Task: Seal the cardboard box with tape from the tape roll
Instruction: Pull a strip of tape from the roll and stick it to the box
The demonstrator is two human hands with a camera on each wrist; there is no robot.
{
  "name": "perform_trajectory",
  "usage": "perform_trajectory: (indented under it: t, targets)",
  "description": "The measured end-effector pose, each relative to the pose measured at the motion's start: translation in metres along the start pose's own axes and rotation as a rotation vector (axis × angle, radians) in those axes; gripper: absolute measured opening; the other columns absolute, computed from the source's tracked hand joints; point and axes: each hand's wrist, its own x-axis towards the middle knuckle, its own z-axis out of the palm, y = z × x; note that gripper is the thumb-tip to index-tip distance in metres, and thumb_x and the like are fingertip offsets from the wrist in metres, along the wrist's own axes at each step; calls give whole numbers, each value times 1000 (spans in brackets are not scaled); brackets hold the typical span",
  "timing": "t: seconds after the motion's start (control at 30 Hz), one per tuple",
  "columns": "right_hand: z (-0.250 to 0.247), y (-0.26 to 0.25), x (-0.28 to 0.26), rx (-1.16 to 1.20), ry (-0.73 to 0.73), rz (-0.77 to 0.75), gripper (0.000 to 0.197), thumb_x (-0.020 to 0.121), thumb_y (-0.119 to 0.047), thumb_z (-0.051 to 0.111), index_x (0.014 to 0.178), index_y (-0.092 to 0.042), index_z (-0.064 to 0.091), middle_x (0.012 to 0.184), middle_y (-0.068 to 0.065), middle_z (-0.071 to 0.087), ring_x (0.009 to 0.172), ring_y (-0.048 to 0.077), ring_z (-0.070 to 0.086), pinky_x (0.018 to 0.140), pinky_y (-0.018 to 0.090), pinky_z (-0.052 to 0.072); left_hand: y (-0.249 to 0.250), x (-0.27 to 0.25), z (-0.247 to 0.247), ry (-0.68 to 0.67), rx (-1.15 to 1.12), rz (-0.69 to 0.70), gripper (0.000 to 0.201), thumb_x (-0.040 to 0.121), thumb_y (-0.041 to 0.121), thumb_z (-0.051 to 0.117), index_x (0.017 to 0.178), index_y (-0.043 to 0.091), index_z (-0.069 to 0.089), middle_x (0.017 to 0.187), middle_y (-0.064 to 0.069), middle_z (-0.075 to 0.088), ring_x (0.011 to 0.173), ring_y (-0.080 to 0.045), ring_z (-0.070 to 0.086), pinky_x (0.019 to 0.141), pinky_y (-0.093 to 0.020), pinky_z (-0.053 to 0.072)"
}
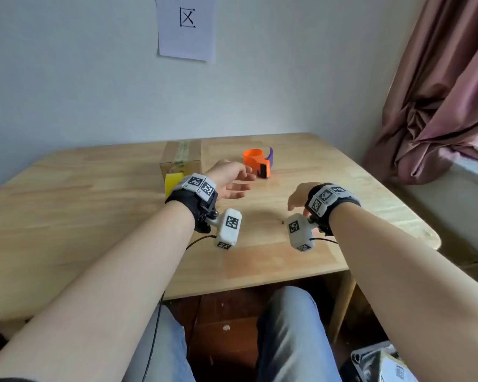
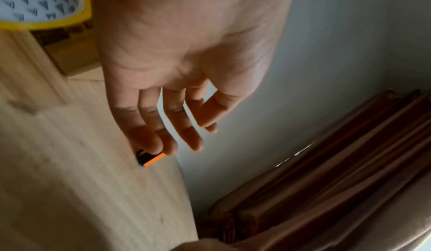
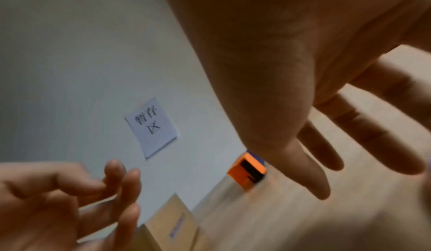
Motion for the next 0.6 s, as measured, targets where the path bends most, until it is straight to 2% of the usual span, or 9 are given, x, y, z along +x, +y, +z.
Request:
perform_trajectory:
  t: [0.07, 0.17, 0.23, 0.3, 0.37, 0.4, 0.5, 0.53, 0.6]
  targets:
    - [12, 13, 14, -72, -23, 14, 27, 83, -39, 70, 90, -13, 70, 85, 2, 73, 81, 25, 72, 74, 33, 57, -2, 7, 4, -9, 42, -20, 24, 88, 0, 46, 93, 14, 65, 94, -4, 76, 84, -27, 70, 74, -36, 57]
    - [26, 23, 29, -131, -39, 53, 21, 72, -39, 73, 76, -18, 76, 67, 1, 72, 61, 23, 69, 66, 36, 61, -9, 14, 7, -39, 48, -39, 22, 88, 2, 47, 94, 13, 65, 98, -4, 77, 86, -26, 71, 74, -36, 58]
    - [25, 19, 32, -108, -23, 40, 19, 69, -29, 68, 60, -14, 64, 56, 1, 64, 50, 22, 59, 56, 29, 52, -10, 20, 6, -43, 34, -45, 21, 89, 3, 47, 94, 13, 65, 99, -4, 77, 87, -26, 72, 73, -36, 57]
    - [22, 7, 29, -93, -30, -1, 16, 69, -19, 66, 57, -14, 57, 53, 4, 56, 49, 22, 51, 54, 27, 43, -9, 26, 3, -52, 20, -42, 21, 89, 2, 47, 93, 13, 65, 97, -4, 76, 86, -27, 72, 72, -36, 57]
    - [24, -5, 32, 16, -97, -70, 10, 72, -13, 75, 68, -13, 66, 62, 6, 66, 50, 22, 60, 55, 23, 48, -10, 32, -3, -45, 14, -47, 21, 89, 2, 47, 93, 14, 65, 95, -4, 76, 84, -27, 72, 72, -35, 57]
    - [23, -13, 32, 85, -131, -111, 11, 75, -11, 80, 80, -13, 71, 70, 6, 72, 51, 18, 67, 55, 21, 52, -10, 35, -6, -37, 11, -50, 22, 90, 3, 47, 93, 14, 65, 94, -3, 76, 84, -26, 72, 72, -35, 56]
    - [27, -31, 43, 181, -155, -233, 37, 80, -3, 81, 113, -15, 69, 88, 7, 74, 62, 13, 74, 55, 23, 57, -10, 44, -15, -18, 5, -53, 22, 90, 3, 47, 94, 15, 65, 92, -3, 76, 83, -26, 73, 72, -35, 56]
    - [28, -36, 45, 162, -140, -245, 41, 80, -2, 80, 118, -15, 70, 91, 8, 75, 66, 16, 73, 58, 26, 58, -10, 47, -18, -15, -1, -55, 22, 91, 3, 47, 95, 15, 65, 92, -3, 76, 83, -26, 73, 72, -36, 56]
    - [32, -43, 52, 164, -129, -238, 39, 81, -5, 80, 119, -11, 72, 83, 10, 77, 61, 15, 71, 61, 27, 60, -10, 49, -25, -6, -13, -58, 22, 92, 3, 47, 95, 15, 65, 91, -3, 76, 83, -26, 73, 74, -36, 56]
